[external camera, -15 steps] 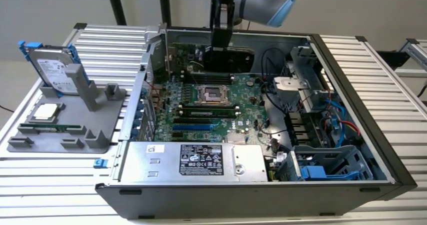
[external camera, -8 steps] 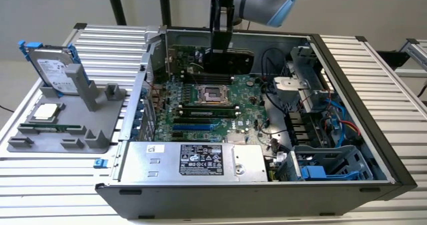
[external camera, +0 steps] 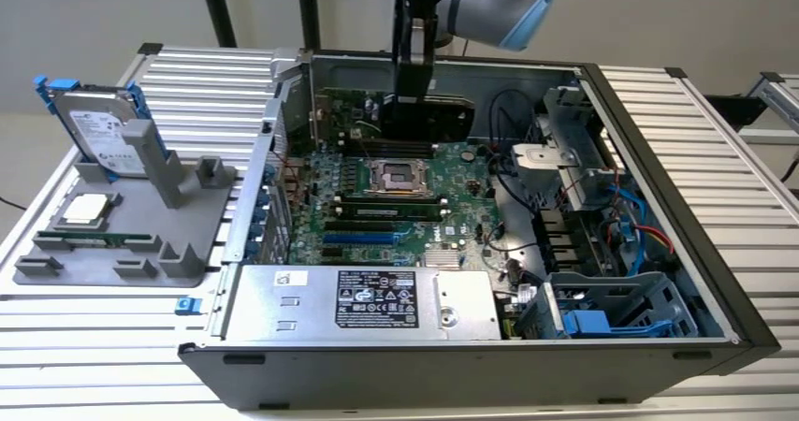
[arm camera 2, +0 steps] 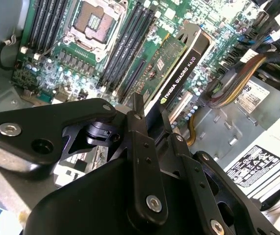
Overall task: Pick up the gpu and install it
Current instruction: 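Insert the gpu into the slot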
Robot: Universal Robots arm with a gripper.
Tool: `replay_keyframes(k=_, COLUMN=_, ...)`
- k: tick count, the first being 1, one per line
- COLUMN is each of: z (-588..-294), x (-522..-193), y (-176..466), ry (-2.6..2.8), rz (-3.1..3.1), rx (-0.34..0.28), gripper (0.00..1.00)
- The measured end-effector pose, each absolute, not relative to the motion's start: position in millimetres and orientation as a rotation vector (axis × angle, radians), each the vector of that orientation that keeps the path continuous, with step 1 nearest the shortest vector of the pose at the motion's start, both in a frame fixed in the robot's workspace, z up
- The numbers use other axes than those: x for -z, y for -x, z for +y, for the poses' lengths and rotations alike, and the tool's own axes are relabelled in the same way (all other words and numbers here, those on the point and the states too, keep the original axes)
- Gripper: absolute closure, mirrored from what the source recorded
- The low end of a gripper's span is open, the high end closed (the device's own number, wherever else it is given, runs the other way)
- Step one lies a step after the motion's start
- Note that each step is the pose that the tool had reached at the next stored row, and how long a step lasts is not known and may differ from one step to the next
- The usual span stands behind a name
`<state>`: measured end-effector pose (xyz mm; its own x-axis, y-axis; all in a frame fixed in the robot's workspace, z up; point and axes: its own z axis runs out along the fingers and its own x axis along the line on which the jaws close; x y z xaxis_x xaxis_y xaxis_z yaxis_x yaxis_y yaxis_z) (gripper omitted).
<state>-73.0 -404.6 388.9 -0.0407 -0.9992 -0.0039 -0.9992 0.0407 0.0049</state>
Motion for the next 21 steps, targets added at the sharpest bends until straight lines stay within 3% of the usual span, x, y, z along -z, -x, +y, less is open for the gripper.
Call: replay_keyframes(k=21, z=-404.6, x=-381.5, y=73.0, ry=-2.171, rz=-2.262, rx=0.0, gripper=1.0)
